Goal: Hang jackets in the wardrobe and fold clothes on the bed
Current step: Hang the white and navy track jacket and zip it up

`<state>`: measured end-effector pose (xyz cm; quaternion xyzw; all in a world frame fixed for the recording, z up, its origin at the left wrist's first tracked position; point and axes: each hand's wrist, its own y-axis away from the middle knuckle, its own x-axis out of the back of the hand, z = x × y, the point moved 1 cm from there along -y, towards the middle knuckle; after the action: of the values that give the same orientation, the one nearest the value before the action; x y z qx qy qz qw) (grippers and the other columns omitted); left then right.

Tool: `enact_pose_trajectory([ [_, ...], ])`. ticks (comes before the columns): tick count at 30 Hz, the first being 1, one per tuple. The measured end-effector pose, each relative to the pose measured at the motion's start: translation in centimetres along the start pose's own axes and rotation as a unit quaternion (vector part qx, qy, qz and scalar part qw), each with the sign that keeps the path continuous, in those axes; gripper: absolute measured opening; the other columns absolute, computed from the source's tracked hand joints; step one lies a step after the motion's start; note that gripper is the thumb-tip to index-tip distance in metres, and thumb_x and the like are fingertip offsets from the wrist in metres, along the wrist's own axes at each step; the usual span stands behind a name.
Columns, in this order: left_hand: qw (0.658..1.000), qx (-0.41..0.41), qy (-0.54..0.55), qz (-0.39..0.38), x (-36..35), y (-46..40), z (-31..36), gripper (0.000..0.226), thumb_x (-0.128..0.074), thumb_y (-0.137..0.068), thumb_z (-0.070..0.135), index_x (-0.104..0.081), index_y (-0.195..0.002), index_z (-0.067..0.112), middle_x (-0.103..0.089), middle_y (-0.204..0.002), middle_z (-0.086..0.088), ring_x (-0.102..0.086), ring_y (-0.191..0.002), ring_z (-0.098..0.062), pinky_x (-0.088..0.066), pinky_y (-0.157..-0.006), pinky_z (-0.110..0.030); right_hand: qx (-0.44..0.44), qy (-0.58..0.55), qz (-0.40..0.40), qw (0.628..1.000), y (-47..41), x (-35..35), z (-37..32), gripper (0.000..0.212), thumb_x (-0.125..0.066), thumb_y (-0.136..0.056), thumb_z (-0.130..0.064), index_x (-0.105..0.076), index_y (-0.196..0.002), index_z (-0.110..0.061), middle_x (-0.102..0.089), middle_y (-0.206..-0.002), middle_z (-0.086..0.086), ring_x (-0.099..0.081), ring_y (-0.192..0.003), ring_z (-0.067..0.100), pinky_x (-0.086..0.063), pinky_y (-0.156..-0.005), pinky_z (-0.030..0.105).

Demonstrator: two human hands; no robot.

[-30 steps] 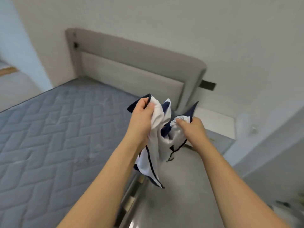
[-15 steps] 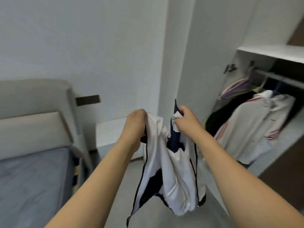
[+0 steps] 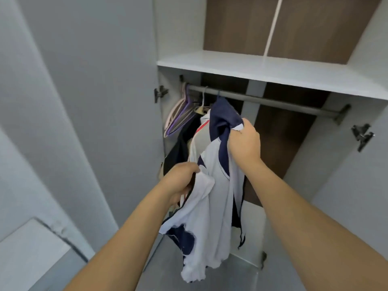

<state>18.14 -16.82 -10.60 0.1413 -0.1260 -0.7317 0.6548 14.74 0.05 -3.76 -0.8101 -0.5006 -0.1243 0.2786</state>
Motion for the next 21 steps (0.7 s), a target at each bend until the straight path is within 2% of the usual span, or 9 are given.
enact_pose_trajectory([
  [1,1.000,0.000,-0.016,-0.017,-0.8,-2.3,0.3,0.015,-0.053,-0.087,0.015,-0.067,-0.089,0.010,-0.056,-0.076,-0.002,-0.051,-0.070,-0.017,-0.042,-0.063,-0.028,-0.010,-0.025,0.006,1.000,-1.5,-0.3,0.7,0.019,-0.045,-0.098,-0.020,-0.058,-0.110,-0.011,-0.059,-0.094,0.007,-0.058,-0.088,0.028,-0.040,-0.069,0.031],
  [2,0.999,0.004,-0.036,-0.031,-1.3,-4.0,0.4,0.023,-0.054,-0.088,0.015,-0.057,-0.107,0.003,-0.056,-0.076,-0.002,-0.051,-0.070,-0.017,-0.042,-0.063,-0.028,-0.021,-0.039,0.003,0.999,-2.6,-0.6,1.3,0.019,-0.045,-0.099,-0.017,-0.059,-0.107,-0.008,-0.059,-0.092,0.008,-0.057,-0.086,0.026,-0.039,-0.067,0.029],
  [3,0.997,-0.007,-0.059,-0.042,-1.7,-5.5,0.5,0.017,-0.053,-0.088,0.017,-0.065,-0.098,0.010,-0.058,-0.080,-0.003,-0.053,-0.073,-0.018,-0.043,-0.066,-0.029,-0.041,-0.058,0.000,0.997,-3.7,-1.0,1.9,0.018,-0.046,-0.099,-0.016,-0.060,-0.105,-0.007,-0.059,-0.088,0.007,-0.056,-0.083,0.025,-0.038,-0.066,0.029],
  [5,0.994,-0.025,-0.095,-0.055,-2.6,-8.9,1.0,0.011,-0.052,-0.090,0.018,-0.063,-0.088,0.017,-0.062,-0.089,-0.004,-0.056,-0.082,-0.020,-0.046,-0.072,-0.031,-0.095,-0.109,-0.005,0.989,-6.5,-1.8,2.9,0.018,-0.046,-0.100,-0.013,-0.061,-0.108,-0.005,-0.057,-0.083,0.006,-0.054,-0.078,0.024,-0.039,-0.064,0.028],
  [8,0.985,-0.024,-0.163,-0.056,-2.8,-13.4,1.7,0.010,-0.052,-0.093,0.018,-0.059,-0.088,0.013,-0.063,-0.095,-0.008,-0.057,-0.088,-0.022,-0.048,-0.079,-0.035,-0.137,-0.147,-0.018,0.980,-10.0,-3.2,3.8,0.020,-0.044,-0.101,-0.010,-0.059,-0.114,-0.004,-0.054,-0.077,0.002,-0.051,-0.070,0.017,-0.040,-0.063,0.026],
  [11,0.963,-0.028,-0.251,-0.092,-2.1,-17.3,2.8,0.009,-0.054,-0.092,0.017,-0.059,-0.087,0.010,-0.061,-0.089,-0.009,-0.057,-0.082,-0.020,-0.049,-0.076,-0.032,-0.136,-0.161,-0.036,0.977,-12.6,-4.9,4.3,0.022,-0.042,-0.103,-0.011,-0.057,-0.118,-0.003,-0.051,-0.079,0.001,-0.052,-0.077,0.018,-0.040,-0.075,0.030],
  [14,0.939,-0.025,-0.328,-0.100,-0.1,-21.1,5.0,0.011,-0.054,-0.090,0.018,-0.063,-0.086,0.012,-0.066,-0.085,-0.005,-0.065,-0.074,-0.017,-0.051,-0.073,-0.030,-0.113,-0.147,-0.018,0.983,-14.5,-6.0,4.1,0.013,-0.044,-0.101,-0.009,-0.057,-0.104,-0.010,-0.051,-0.073,-0.001,-0.050,-0.066,0.015,-0.040,-0.063,0.027],
  [18,0.916,-0.055,-0.398,0.012,4.0,-27.1,8.9,0.013,-0.049,-0.089,0.011,-0.062,-0.088,0.007,-0.068,-0.082,-0.011,-0.065,-0.068,-0.026,-0.049,-0.062,-0.027,-0.075,-0.130,0.002,0.989,-17.4,-6.8,3.0,0.017,-0.042,-0.099,-0.009,-0.055,-0.088,-0.012,-0.053,-0.074,0.005,-0.047,-0.064,0.018,-0.036,-0.062,0.031],
  [21,0.842,-0.089,-0.523,0.096,6.7,-31.3,12.1,0.015,-0.048,-0.084,0.010,-0.061,-0.086,0.002,-0.064,-0.087,-0.018,-0.062,-0.078,-0.033,-0.050,-0.065,-0.030,-0.068,-0.127,0.007,0.990,-19.3,-7.6,2.3,0.031,-0.041,-0.098,-0.009,-0.046,-0.069,-0.017,-0.047,-0.065,0.003,-0.041,-0.061,0.017,-0.032,-0.058,0.031],
])
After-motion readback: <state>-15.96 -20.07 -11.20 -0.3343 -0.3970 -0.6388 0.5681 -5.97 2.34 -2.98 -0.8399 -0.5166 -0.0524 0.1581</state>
